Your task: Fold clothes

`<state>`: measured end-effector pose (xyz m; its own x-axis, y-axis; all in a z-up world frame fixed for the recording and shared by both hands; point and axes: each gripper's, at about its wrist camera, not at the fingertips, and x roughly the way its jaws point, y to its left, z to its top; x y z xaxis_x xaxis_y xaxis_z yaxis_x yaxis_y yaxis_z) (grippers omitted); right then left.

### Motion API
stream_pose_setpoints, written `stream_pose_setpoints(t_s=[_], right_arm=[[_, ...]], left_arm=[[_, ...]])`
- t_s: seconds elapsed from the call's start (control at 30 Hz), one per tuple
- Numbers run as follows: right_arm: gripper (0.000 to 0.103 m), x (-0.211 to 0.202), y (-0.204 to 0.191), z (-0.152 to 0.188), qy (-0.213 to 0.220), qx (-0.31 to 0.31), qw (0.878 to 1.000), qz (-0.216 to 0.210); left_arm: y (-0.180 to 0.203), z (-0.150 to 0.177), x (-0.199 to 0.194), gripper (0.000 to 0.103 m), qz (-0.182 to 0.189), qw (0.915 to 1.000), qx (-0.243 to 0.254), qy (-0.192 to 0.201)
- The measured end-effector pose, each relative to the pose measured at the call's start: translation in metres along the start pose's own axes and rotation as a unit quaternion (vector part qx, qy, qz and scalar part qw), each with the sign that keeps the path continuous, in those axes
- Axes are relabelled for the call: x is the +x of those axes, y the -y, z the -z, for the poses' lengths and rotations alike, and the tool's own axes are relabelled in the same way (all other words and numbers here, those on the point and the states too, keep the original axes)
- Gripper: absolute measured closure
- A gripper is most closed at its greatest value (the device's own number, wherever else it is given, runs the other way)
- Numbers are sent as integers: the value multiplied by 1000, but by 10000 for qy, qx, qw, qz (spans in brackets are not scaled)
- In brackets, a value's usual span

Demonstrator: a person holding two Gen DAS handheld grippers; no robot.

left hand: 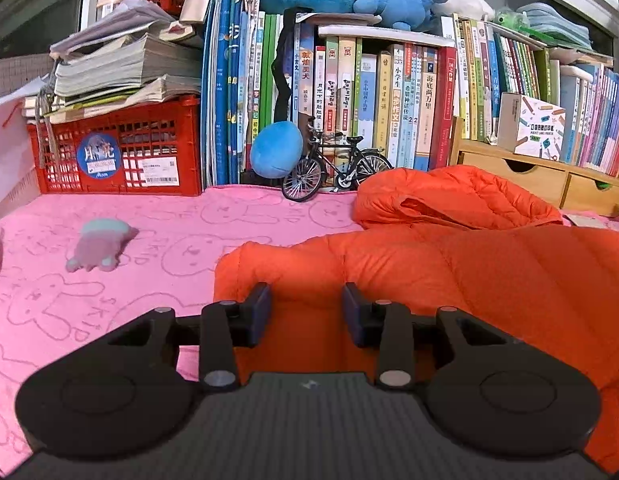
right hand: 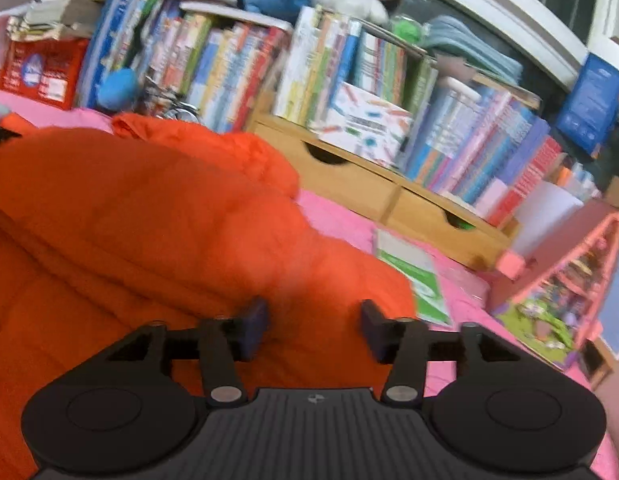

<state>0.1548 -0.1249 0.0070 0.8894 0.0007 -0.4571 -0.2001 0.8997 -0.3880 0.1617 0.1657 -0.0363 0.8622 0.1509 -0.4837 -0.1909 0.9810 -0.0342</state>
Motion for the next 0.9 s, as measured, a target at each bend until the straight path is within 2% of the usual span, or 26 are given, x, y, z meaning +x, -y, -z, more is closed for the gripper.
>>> stream_pose_setpoints(t_s=[0.1, 0.2, 0.23, 0.3, 0.33, 0.47, 0.57, 0.67, 0.83, 0.9], right_arm=[[39, -11, 12, 2, 88, -18, 9996, 261], [34, -36, 11, -9, 737, -118, 9970, 194], [31, -42, 4, -15, 989, -208, 9948, 110], [18, -50, -19, -32, 1502, -480, 9874, -143], [15, -50, -35, -41, 1682, -636, 9833, -281], [14, -31, -104, -74, 2121, -1164, 9653, -986], [14, -12, -144, -82, 2059, -1437, 9611, -1152], [14, 6, -165, -77, 1804, -1652, 9625, -1171], [14, 20, -156, -65, 1474, -1625, 9701, -1036], [14, 24, -148, -61, 1406, -1604, 9727, -914]], left_arm=[[-2, 0, 1, 66, 53, 10000, -44, -40], [-3, 1, 2, 66, 105, 9999, -88, -80], [-4, 1, 3, 65, 123, 9998, -103, -93], [-4, 1, 4, 65, 133, 9998, -115, -135], [-3, 1, 5, 65, 107, 9997, -99, -175], [0, 1, 11, 65, 3, 9994, -35, -334], [2, 1, 14, 65, -58, 9991, 29, -411], [7, 2, 16, 65, -166, 9987, 159, -465], [20, 4, 18, 64, -430, 9962, 557, -522], [20, 4, 18, 64, -419, 9962, 548, -525]])
